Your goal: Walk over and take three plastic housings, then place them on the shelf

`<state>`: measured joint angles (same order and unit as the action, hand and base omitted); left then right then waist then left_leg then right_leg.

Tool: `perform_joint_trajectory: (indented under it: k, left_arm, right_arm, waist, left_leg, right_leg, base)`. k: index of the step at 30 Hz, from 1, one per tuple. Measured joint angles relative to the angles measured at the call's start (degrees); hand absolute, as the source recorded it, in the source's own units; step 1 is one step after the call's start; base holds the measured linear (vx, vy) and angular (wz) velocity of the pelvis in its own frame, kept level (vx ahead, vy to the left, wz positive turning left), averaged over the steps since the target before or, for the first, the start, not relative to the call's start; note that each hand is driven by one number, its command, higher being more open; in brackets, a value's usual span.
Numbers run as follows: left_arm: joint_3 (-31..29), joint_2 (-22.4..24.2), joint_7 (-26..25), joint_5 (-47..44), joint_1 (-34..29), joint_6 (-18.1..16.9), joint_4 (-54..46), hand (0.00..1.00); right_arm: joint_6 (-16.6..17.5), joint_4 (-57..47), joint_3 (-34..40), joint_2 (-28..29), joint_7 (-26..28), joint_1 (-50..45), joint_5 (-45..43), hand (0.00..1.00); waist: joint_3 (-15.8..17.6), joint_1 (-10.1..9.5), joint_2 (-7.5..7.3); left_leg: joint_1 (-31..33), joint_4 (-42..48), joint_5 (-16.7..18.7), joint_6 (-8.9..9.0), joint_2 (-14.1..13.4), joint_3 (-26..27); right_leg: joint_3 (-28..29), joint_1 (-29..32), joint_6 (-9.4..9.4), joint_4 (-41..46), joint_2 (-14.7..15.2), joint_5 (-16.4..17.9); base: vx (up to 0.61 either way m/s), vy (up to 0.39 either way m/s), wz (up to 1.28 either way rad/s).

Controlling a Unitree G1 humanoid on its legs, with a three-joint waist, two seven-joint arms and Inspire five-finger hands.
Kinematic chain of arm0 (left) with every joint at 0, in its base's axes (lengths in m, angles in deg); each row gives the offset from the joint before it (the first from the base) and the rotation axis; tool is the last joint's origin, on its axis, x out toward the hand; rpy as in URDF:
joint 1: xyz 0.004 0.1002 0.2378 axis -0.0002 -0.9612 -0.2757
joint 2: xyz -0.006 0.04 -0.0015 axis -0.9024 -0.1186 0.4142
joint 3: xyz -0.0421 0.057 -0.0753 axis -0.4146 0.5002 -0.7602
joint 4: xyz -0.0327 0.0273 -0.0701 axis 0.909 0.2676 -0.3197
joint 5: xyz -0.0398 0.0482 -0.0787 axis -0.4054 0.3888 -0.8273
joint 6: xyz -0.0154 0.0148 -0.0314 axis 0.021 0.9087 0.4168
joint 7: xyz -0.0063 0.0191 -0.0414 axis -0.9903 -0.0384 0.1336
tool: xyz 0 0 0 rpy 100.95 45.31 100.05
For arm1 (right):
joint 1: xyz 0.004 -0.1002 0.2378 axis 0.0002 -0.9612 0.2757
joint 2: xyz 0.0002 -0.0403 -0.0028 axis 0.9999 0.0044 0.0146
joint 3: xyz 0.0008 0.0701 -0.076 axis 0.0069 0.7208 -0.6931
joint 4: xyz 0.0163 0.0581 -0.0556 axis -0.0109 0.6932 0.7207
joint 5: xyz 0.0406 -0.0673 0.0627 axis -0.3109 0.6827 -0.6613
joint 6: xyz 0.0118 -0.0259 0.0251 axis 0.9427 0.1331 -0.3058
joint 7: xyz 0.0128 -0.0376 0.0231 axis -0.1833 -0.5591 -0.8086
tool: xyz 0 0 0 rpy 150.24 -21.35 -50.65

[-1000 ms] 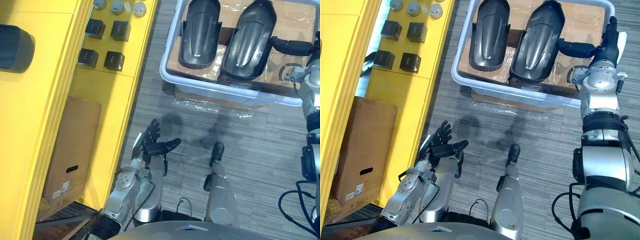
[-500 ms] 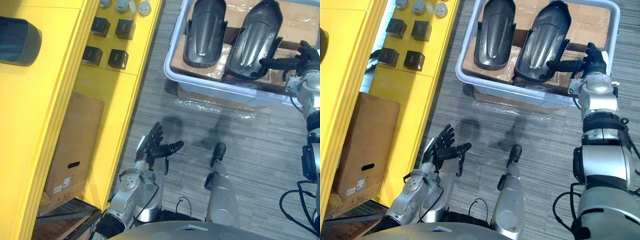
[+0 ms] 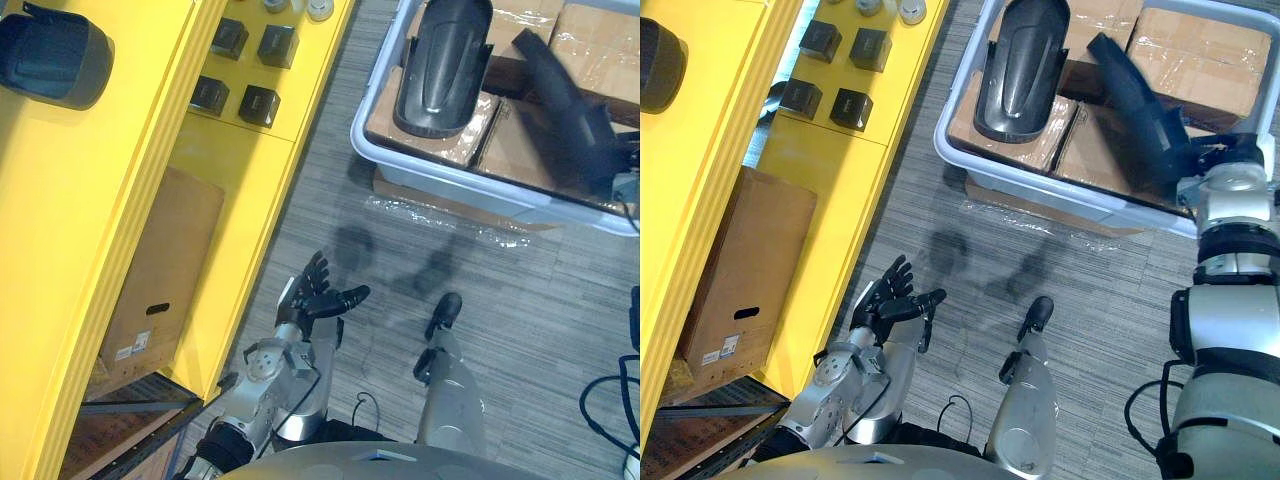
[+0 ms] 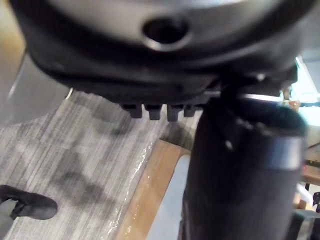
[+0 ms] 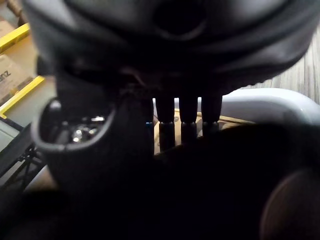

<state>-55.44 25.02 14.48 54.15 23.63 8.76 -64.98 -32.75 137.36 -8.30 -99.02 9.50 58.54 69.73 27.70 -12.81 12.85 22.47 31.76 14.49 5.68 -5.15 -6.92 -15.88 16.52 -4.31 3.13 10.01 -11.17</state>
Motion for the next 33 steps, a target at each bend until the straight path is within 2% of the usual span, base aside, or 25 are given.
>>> perform_joint_trajectory:
  k: [2,5,13,15,18,22,26,28,30,33]
  left_arm:
    - [-0.05,0.03,0.02,-0.62,0.01,0.00,-0.13,1.00]
    - [-0.76,0.01,0.00,-0.71,-0.56,0.00,-0.15,1.00]
    - [-4.20,-0.60,0.69,-1.03,-5.19,-0.17,-5.91,1.00]
    - [-4.94,-0.98,1.16,-1.03,-6.29,-0.25,-6.90,1.00]
    - [-5.23,-2.23,2.11,-0.96,-8.08,-0.55,-8.55,1.00]
    - [-5.29,-2.36,4.14,-0.95,-9.90,-1.41,-11.47,1.00]
    - [-5.40,-2.62,8.25,-2.77,-8.65,-1.05,-17.58,1.00]
    - [-5.55,-3.26,10.03,-4.81,-6.37,0.78,-19.43,1.00]
    - [-5.55,-4.21,12.26,-9.44,-0.32,5.89,-20.09,1.00]
    - [-4.30,-4.60,13.05,-13.76,7.52,11.59,-18.42,1.00]
  right_arm:
    - [-1.58,0.63,2.59,0.80,-0.61,-0.06,-1.11,0.00]
    - [-1.70,1.01,6.44,2.44,-2.06,-0.70,-2.22,0.00]
    - [-2.77,3.65,9.96,4.57,-4.17,-3.00,-2.20,0.00]
    - [-2.14,3.70,10.46,5.39,-6.11,-3.90,-2.19,0.00]
    - [0.77,3.21,11.04,7.85,-10.52,-5.06,-2.08,0.00]
    - [2.05,-5.14,11.14,10.33,-15.09,-8.63,1.18,0.00]
    - [4.01,-13.28,11.20,11.35,-17.40,-11.60,9.56,0.00]
    - [4.98,-16.14,11.16,12.69,-17.80,-12.04,12.81,0.00]
    - [6.76,-19.39,10.62,14.10,-18.26,-12.18,16.75,0.00]
    - [8.65,-21.40,8.36,14.53,-18.45,-11.69,20.87,0.00]
  waist:
    - [-0.14,-0.19,0.19]
    - [-0.23,0.05,0.32]
    - [-0.13,0.32,0.17]
    - [0.05,0.42,-0.10]
    - [0.79,0.92,-1.17]
    - [1.43,2.17,-2.40]
    - [1.80,3.70,-3.55]
    - [1.80,4.15,-4.60]
    - [1.68,5.21,-6.30]
    - [1.64,5.61,-7.95]
  left_leg:
    - [-0.02,0.05,0.00,0.00,0.00,-0.07]
    - [-0.67,0.19,0.01,0.00,-0.03,-0.14]
    - [-4.21,-0.12,0.05,0.06,-0.19,-0.56]
    - [-4.97,-0.41,-0.04,0.08,-0.22,-0.45]
    - [-6.11,-1.29,-0.41,0.29,-0.45,-0.18]
    - [-7.51,-2.51,-0.74,0.37,-0.54,0.35]
    - [-8.76,-3.06,-0.76,0.39,-0.68,0.92]
    - [-9.49,-3.25,-0.60,0.55,-1.21,2.04]
    - [-9.29,-2.94,-0.30,0.70,-1.64,2.34]
    - [-9.26,-2.66,-0.10,0.68,-1.99,3.66]
  right_leg:
    - [-0.13,-0.10,0.00,0.03,0.00,0.01]
    - [-0.25,-0.89,0.00,0.09,0.01,0.01]
    - [-1.18,-5.07,0.52,-0.36,-0.10,0.64]
    - [-1.17,-5.73,0.48,-0.48,-0.09,0.61]
    - [-1.09,-6.68,0.18,-1.23,-0.29,0.37]
    - [-0.99,-7.82,-0.50,-2.35,-0.36,-0.20]
    - [-0.36,-8.40,-0.69,-2.39,-0.41,-0.49]
    - [0.71,-8.53,-0.66,-2.41,-0.72,-0.55]
    - [1.05,-8.57,-0.49,-3.20,-1.25,-0.99]
    - [2.28,-8.57,-0.41,-4.62,-1.64,-2.06]
  base:
    - [-0.01,0.019,0.01]
    - [-0.02,0.042,0.02]
    - [-0.03,0.050,0.05]
    - [0.00,0.048,-0.01]
    - [0.01,0.040,-0.04]
    - [0.02,0.026,-0.02]
    - [0.04,0.052,-0.07]
    - [0.02,0.036,-0.23]
    - [-0.01,0.028,-0.14]
    - [-0.03,0.041,-0.21]
